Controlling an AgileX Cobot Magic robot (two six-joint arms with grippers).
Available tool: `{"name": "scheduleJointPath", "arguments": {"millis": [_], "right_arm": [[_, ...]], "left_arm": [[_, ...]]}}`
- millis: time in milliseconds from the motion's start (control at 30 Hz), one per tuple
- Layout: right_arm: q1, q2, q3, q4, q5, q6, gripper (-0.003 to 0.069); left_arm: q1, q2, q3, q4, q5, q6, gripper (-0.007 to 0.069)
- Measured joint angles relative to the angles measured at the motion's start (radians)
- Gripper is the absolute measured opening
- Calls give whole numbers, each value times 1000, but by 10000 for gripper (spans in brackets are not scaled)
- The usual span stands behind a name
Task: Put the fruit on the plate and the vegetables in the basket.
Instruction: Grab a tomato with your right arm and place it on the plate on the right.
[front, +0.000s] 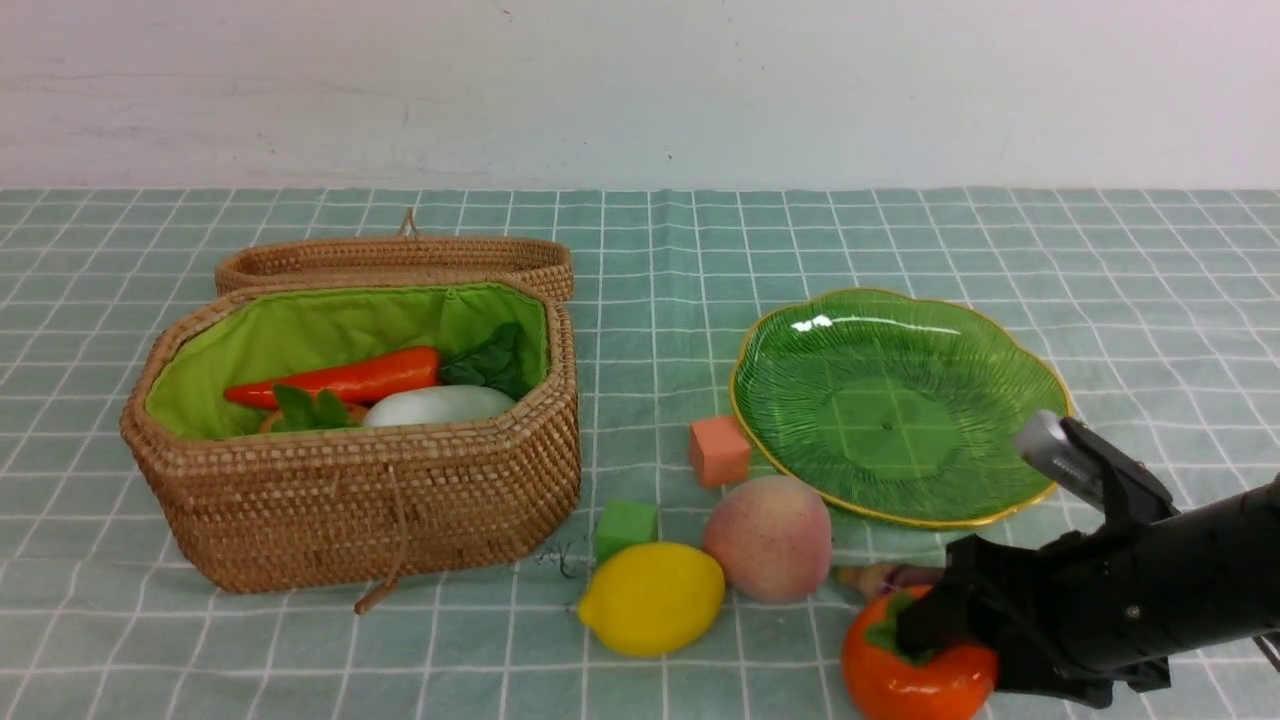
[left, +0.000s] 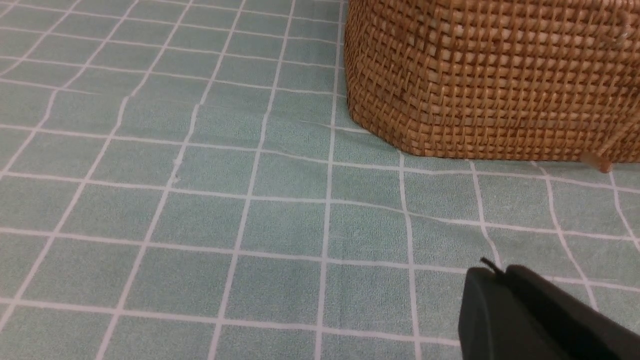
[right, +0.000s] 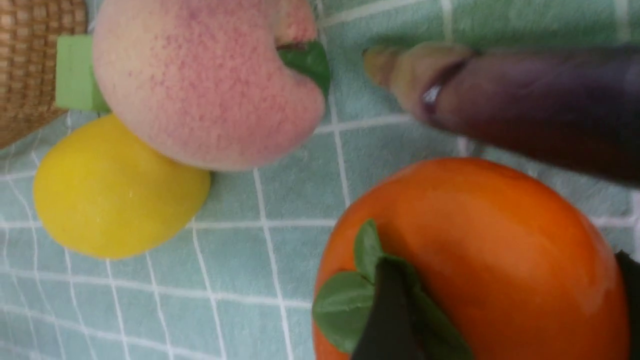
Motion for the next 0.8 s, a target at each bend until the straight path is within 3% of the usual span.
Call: {"name": "scheduleJointPath", "arguments": {"millis": [367,467,600,800], "right_arm": [[9,-91,-201,-158,124,73,505],[8,-91,-326,-275,133,162,503],[-14,-40,-458,-390,55,243,503],[-22,166,-576,-378,-123,259,503]], "left_arm": [[0,0,0,0,0,0,18],[0,0,0,0,0,0,18],[0,0,0,0,0,0,18],[0,0,0,0,-1,0,18]]}}
